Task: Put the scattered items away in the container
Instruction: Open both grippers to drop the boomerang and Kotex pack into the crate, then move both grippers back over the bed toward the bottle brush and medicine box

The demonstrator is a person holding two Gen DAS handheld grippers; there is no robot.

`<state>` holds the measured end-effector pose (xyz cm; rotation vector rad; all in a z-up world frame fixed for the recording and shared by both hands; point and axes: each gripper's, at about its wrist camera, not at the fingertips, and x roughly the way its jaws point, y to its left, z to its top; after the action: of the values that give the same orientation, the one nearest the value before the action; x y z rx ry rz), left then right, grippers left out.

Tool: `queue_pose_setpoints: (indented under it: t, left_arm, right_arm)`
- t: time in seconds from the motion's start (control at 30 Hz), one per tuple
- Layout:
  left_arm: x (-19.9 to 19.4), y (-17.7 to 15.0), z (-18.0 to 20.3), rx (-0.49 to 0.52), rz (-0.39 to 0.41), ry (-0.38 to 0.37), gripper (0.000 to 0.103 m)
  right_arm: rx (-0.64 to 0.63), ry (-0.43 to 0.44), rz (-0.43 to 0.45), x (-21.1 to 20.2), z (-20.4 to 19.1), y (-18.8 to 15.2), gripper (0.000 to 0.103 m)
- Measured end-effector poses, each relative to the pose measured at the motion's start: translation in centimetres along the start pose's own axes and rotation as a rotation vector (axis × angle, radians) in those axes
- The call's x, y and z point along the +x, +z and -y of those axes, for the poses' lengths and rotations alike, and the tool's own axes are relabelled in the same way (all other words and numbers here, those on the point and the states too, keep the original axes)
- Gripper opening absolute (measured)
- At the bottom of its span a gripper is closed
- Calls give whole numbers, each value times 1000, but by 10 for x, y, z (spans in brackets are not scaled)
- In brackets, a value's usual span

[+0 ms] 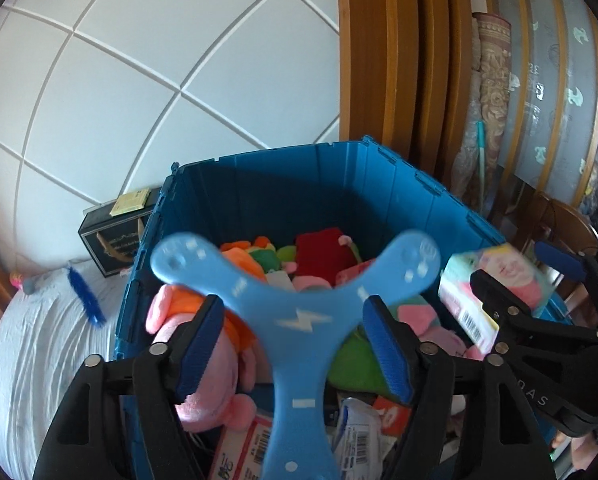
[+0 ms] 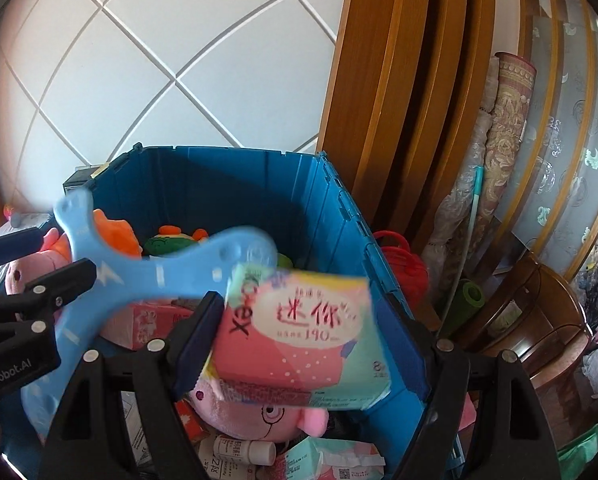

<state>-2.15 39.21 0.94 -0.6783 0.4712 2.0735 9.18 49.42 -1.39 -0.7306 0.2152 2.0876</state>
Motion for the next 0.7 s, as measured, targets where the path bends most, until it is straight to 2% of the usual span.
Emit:
queue_pose_setpoints:
  t: [0.27, 0.3, 0.37, 0.47, 0.6, 0.7]
  left_arm:
    - [-11, -7, -6, -6, 2, 12, 80]
    - [-14, -9, -8, -7, 5, 13, 82]
    - [-20, -11, -14, -8, 14, 14, 85]
    - [-32, -17, -24, -9, 33, 19, 88]
    - [-49, -27, -48, -31, 59, 49, 100]
    - [-63, -38, -79, -68, 77, 77, 102]
  right_arm:
    - [7, -4, 0, -9, 1, -6, 86]
    - [11, -5, 1, -12, -2, -6, 88]
    - [18, -12, 2, -14, -2, -7, 103]
    - [32, -10, 3, -20, -8, -10, 103]
    - [51, -10, 7, -29, -19, -13, 103]
    - [66, 1, 25, -41, -35, -13, 103]
